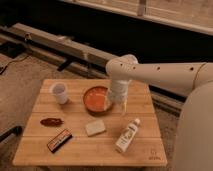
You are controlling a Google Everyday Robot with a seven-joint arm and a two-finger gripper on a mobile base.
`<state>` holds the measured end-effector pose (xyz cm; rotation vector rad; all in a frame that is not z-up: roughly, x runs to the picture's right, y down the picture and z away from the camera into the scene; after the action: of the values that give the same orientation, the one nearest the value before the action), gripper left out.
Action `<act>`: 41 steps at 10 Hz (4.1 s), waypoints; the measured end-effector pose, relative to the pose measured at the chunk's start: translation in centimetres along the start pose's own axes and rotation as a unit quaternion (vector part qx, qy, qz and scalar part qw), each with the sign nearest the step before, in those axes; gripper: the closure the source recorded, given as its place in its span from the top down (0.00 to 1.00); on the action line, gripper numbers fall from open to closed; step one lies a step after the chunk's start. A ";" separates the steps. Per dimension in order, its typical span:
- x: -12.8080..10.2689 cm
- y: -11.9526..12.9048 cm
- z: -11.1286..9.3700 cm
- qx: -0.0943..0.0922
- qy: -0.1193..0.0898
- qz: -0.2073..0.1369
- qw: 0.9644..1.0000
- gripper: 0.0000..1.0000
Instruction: Place the eraser on the white sponge
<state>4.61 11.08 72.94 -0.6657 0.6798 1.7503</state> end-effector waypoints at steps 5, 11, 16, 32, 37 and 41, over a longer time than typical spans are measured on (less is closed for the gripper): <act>0.0 0.0 0.0 0.000 0.000 0.000 1.000 0.65; 0.0 0.0 0.0 0.000 0.000 0.000 1.000 0.65; 0.0 0.0 0.0 0.000 0.000 0.000 1.000 0.65; 12.8 10.1 1.9 0.032 -0.013 -0.210 0.977 0.65; 21.4 17.0 7.3 0.037 0.001 -0.337 0.941 0.65; 24.0 21.1 12.6 0.057 0.004 -0.429 0.902 0.65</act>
<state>-23.04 30.48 66.57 -0.7401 0.3883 0.8820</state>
